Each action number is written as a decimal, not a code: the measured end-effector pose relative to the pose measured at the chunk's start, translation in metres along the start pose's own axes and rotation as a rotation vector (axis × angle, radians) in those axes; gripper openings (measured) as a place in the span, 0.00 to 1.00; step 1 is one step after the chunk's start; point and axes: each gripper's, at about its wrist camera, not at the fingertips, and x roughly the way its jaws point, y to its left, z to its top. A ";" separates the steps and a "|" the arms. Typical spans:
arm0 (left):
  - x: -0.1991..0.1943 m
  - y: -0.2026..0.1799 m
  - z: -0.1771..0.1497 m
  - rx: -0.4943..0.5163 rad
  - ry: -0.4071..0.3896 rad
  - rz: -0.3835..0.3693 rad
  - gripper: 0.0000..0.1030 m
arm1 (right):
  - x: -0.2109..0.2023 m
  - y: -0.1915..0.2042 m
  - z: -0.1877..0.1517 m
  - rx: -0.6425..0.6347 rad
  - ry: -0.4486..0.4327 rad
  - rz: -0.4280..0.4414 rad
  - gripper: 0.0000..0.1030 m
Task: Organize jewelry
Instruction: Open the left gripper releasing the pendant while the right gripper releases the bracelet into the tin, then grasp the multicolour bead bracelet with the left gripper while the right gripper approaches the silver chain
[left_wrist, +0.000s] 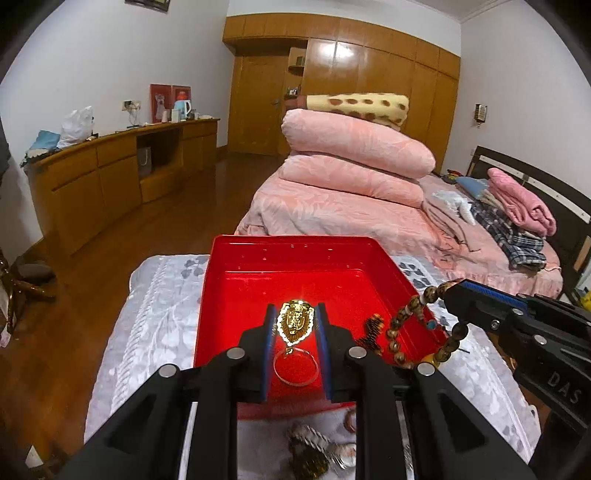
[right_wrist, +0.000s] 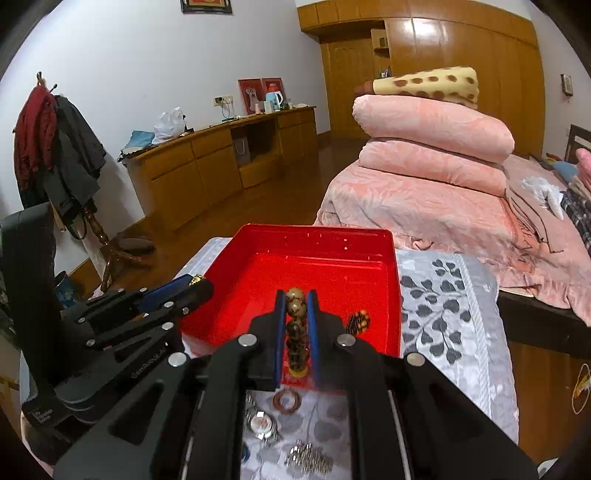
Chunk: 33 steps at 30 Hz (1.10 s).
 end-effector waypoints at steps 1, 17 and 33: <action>0.005 0.001 0.001 -0.003 0.006 0.002 0.20 | 0.004 0.000 0.002 0.002 0.004 0.000 0.10; 0.020 0.021 -0.002 -0.031 0.042 0.024 0.45 | 0.023 -0.015 -0.009 0.036 0.006 -0.060 0.55; -0.074 0.059 -0.080 -0.034 0.010 0.106 0.80 | -0.040 -0.021 -0.105 0.109 0.031 -0.144 0.92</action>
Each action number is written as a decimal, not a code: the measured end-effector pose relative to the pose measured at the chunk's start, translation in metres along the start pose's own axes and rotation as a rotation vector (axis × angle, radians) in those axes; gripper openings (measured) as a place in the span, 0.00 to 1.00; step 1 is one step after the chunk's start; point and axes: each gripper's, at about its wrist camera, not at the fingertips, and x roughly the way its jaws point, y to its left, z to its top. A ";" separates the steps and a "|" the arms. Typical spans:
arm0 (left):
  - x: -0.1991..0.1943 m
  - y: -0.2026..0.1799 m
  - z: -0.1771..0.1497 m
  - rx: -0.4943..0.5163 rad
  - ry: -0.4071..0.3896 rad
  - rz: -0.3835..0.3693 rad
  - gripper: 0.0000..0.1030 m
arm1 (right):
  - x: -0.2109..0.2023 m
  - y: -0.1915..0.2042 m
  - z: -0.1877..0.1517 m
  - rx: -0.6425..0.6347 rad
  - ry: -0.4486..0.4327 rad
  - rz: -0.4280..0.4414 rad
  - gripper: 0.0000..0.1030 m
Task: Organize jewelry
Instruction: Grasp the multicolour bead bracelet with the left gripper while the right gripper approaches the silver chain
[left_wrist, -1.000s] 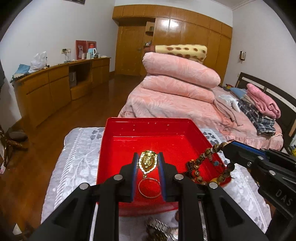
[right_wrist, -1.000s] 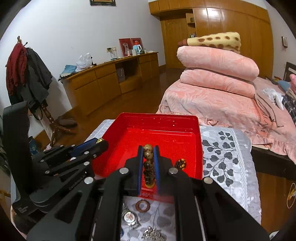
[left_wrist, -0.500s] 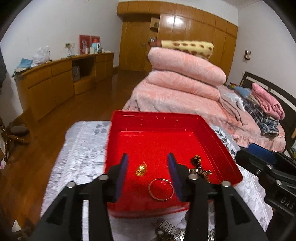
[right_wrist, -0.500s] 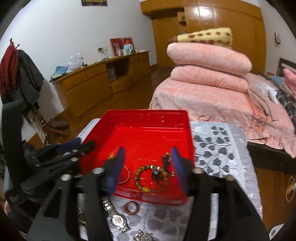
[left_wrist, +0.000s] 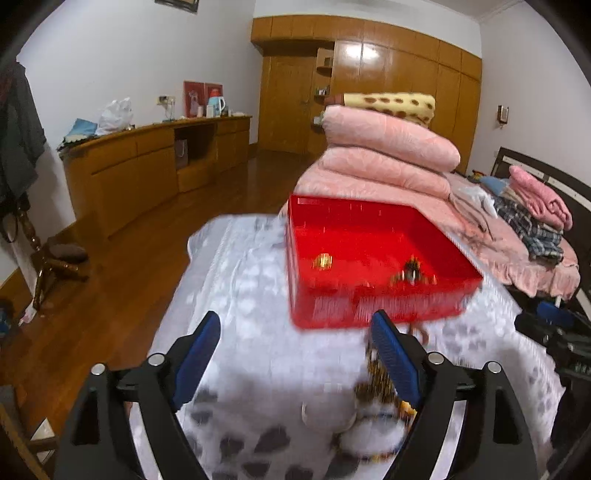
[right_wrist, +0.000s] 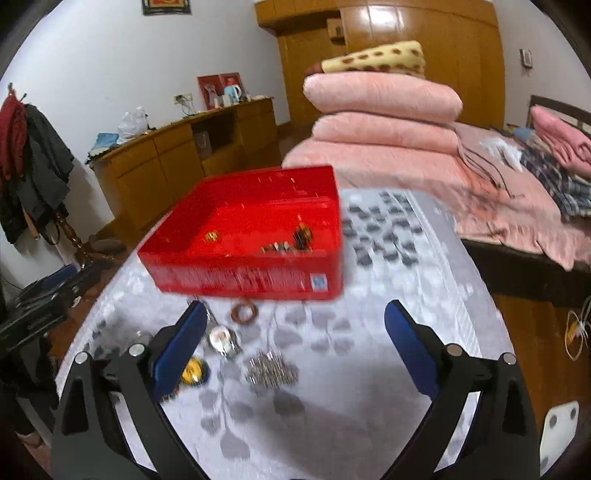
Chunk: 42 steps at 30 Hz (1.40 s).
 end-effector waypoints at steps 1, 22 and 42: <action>-0.002 0.000 -0.007 0.000 0.008 0.004 0.80 | -0.001 -0.001 -0.005 0.005 0.009 -0.013 0.93; 0.007 -0.024 -0.074 0.027 0.195 -0.046 0.59 | 0.003 0.010 -0.060 0.006 0.125 -0.051 0.94; 0.017 -0.026 -0.077 0.013 0.223 -0.115 0.11 | 0.033 0.018 -0.053 -0.070 0.177 -0.019 0.94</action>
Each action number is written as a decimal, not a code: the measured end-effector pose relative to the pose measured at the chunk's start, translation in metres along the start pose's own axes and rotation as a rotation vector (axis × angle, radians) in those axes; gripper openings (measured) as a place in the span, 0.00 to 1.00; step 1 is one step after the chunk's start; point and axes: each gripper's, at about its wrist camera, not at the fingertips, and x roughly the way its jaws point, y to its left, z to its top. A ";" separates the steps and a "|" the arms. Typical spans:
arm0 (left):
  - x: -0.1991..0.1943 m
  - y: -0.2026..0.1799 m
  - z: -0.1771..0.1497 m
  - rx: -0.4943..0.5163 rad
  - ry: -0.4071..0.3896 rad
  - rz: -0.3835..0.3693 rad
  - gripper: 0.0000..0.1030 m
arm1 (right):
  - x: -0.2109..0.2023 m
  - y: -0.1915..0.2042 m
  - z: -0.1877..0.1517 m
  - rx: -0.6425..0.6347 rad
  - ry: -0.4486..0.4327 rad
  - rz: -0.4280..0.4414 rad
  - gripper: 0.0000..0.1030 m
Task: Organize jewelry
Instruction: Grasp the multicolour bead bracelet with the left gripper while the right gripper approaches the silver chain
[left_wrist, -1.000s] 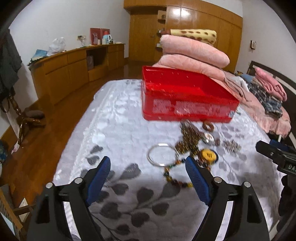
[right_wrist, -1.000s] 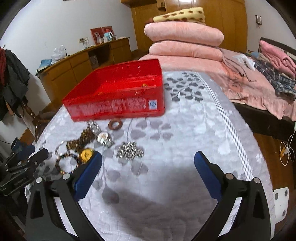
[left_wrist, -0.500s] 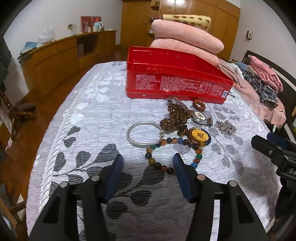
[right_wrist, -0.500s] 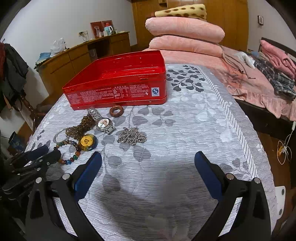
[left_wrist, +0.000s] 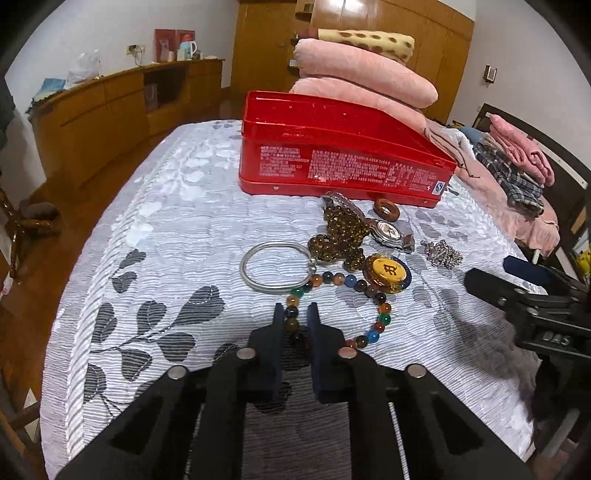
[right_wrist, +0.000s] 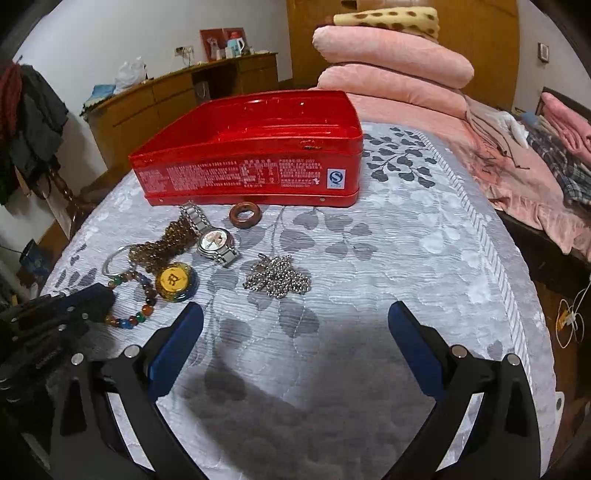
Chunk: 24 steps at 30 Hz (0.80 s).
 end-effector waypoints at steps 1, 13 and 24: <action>0.001 0.000 0.000 0.000 0.000 -0.001 0.11 | 0.002 0.000 0.000 0.001 0.004 0.001 0.94; 0.005 0.000 0.006 -0.008 0.006 -0.003 0.09 | 0.023 -0.002 0.008 0.033 0.053 0.009 0.69; 0.010 -0.004 0.011 0.004 0.012 0.004 0.09 | 0.033 0.010 0.016 -0.012 0.073 -0.052 0.61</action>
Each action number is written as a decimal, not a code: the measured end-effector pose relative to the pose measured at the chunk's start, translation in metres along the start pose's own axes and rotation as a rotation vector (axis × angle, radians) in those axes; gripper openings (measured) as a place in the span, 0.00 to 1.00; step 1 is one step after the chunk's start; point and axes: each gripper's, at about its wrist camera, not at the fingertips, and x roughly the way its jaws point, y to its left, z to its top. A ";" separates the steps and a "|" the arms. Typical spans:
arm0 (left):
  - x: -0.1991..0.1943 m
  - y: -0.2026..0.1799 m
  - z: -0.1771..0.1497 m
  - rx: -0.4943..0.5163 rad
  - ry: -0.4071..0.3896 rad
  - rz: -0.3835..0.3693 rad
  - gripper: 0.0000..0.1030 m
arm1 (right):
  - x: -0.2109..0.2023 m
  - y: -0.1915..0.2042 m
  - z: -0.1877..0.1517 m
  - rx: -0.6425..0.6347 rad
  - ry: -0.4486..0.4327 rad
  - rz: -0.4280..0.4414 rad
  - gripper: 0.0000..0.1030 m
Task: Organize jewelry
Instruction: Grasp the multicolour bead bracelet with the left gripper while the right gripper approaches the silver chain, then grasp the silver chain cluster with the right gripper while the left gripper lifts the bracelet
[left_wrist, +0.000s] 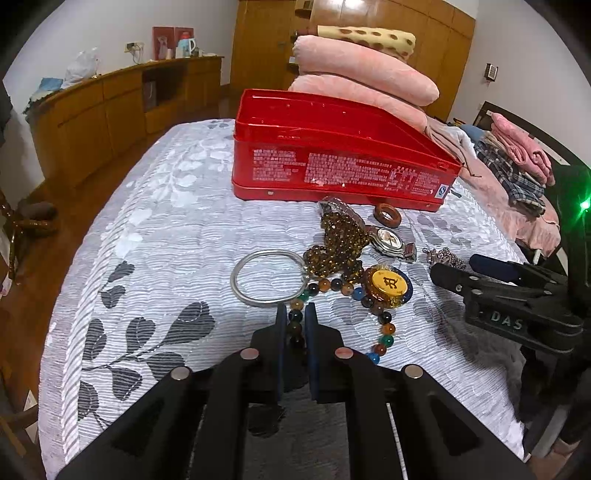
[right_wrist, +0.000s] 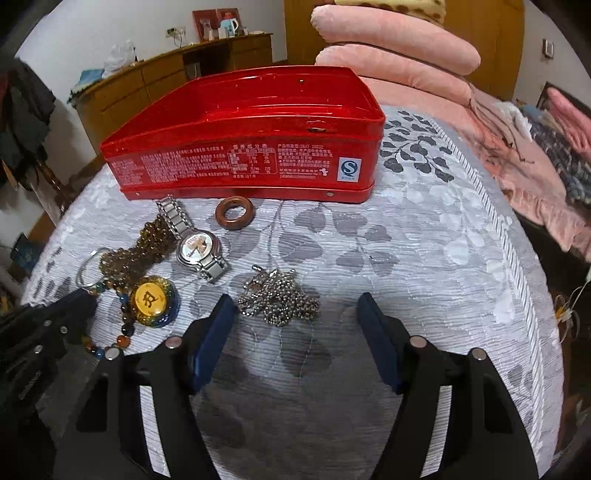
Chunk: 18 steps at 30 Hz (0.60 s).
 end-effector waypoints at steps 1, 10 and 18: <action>0.000 0.000 0.000 0.000 0.000 0.000 0.09 | -0.001 0.002 0.000 -0.010 -0.003 -0.009 0.56; -0.004 -0.002 -0.001 -0.006 -0.018 -0.024 0.08 | -0.009 -0.005 -0.006 0.025 -0.019 0.066 0.18; -0.023 -0.008 0.003 -0.003 -0.070 -0.067 0.08 | -0.040 -0.007 -0.019 0.044 -0.063 0.129 0.17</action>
